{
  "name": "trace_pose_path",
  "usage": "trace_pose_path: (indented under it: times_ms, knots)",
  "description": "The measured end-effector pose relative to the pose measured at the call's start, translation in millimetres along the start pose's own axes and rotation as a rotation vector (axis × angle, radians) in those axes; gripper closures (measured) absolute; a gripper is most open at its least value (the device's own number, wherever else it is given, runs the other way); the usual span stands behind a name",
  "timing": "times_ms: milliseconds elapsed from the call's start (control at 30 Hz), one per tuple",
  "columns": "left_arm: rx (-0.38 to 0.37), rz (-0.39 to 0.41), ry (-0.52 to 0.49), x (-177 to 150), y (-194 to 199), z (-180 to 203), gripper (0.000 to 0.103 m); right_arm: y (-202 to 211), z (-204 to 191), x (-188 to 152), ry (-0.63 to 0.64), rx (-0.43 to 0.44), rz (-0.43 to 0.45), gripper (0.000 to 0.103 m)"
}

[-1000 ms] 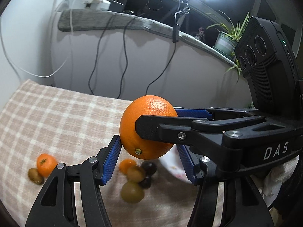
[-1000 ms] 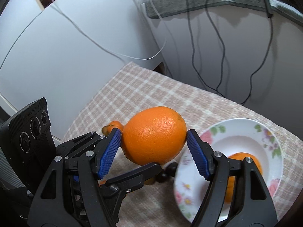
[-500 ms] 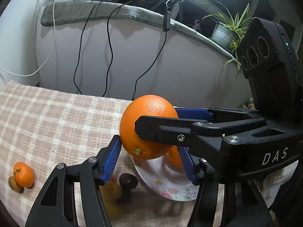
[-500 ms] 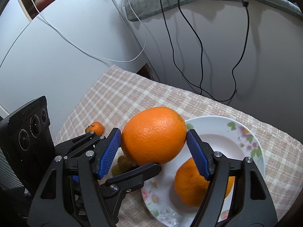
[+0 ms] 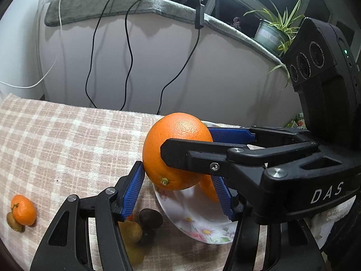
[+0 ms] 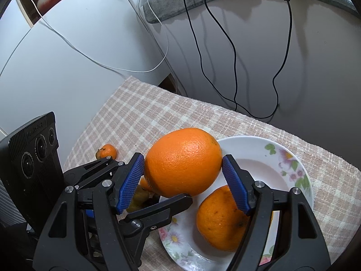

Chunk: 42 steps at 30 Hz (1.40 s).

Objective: Organize fruits
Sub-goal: 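Carry the orange with the right tool onto the plate beside the first orange, then open the right tool and withdraw it from the plate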

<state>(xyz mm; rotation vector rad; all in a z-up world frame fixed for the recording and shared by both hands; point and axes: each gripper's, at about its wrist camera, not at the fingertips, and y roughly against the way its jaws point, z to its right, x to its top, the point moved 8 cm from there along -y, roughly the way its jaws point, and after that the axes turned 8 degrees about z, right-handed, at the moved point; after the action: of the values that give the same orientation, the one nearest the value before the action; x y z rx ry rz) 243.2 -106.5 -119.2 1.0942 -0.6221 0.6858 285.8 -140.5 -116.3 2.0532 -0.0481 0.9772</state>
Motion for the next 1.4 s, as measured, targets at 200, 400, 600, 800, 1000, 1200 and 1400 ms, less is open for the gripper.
trace_pose_path:
  times_ms: [200, 400, 600, 800, 1000, 1200, 1400]
  knots:
    - [0.006, 0.007, -0.033, 3, 1, 7, 0.037, 6, 2, 6, 0.013, -0.024, 0.026, 0.026]
    - [0.01, 0.011, -0.03, 4, 4, 4, 0.033, 10, 6, 6, 0.002, -0.053, 0.041, 0.018]
    - [0.007, 0.018, -0.041, 3, 11, 6, 0.033, 19, 8, 5, -0.005, -0.075, 0.063, 0.018]
    - [-0.002, 0.035, -0.038, -2, 30, 4, 0.033, 32, 6, 4, -0.009, -0.087, 0.099, 0.018]
    - [-0.006, 0.06, -0.042, -3, 51, -3, 0.033, 50, -8, -1, 0.011, -0.097, 0.146, 0.018]
    - [0.008, 0.118, -0.032, -4, 81, -22, 0.033, 66, -31, -9, 0.059, -0.095, 0.197, 0.018]
    - [0.053, 0.158, -0.012, -5, 109, -54, 0.033, 74, -64, -27, 0.144, -0.099, 0.222, 0.018]
